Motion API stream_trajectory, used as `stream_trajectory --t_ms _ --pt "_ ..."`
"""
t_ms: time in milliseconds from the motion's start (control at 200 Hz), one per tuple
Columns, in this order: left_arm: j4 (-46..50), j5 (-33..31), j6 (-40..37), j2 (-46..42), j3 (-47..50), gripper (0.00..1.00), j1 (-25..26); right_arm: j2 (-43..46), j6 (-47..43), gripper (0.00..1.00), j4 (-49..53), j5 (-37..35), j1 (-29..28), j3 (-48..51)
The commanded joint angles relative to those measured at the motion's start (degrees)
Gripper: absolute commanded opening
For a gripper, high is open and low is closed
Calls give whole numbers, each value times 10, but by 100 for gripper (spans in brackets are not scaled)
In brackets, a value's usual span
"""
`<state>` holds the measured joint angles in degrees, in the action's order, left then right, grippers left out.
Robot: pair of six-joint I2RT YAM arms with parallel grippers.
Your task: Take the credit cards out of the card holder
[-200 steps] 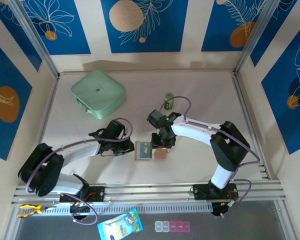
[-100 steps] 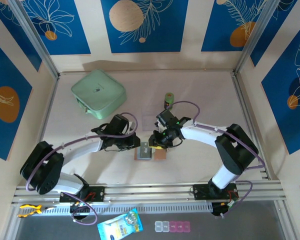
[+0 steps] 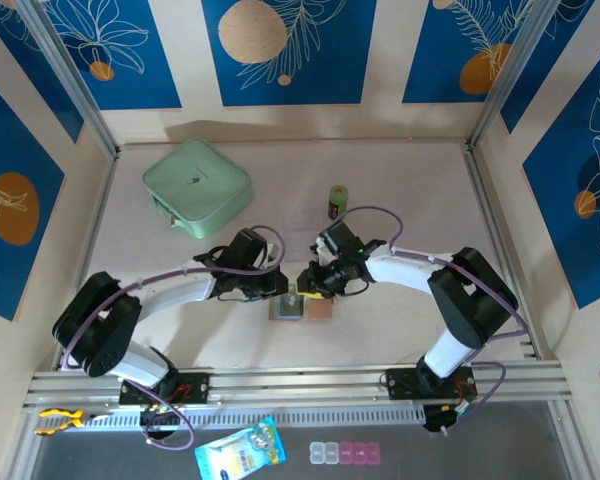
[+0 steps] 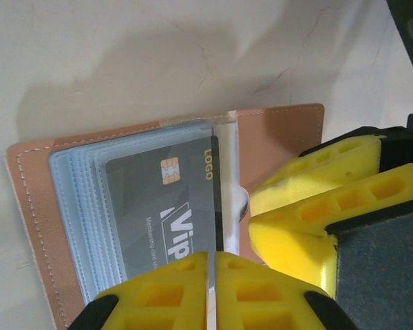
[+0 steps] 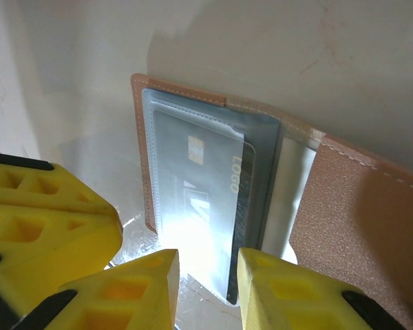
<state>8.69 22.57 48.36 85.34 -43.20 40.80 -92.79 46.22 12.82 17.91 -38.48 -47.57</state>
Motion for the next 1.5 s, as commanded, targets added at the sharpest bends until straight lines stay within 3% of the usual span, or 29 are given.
stream_trajectory --t_ms 0,385,1225,1496 --pt "-25 -3 17 7 13 11 7 5 15 29 -20 18 1 12" --pt "-59 19 20 35 33 10 11 0 24 28 -32 23 0 21" --pt "-24 -14 18 40 46 7 10 -38 22 21 -58 41 -12 11" --pt "-23 -14 18 41 46 7 11 -47 11 24 -36 22 -16 6"
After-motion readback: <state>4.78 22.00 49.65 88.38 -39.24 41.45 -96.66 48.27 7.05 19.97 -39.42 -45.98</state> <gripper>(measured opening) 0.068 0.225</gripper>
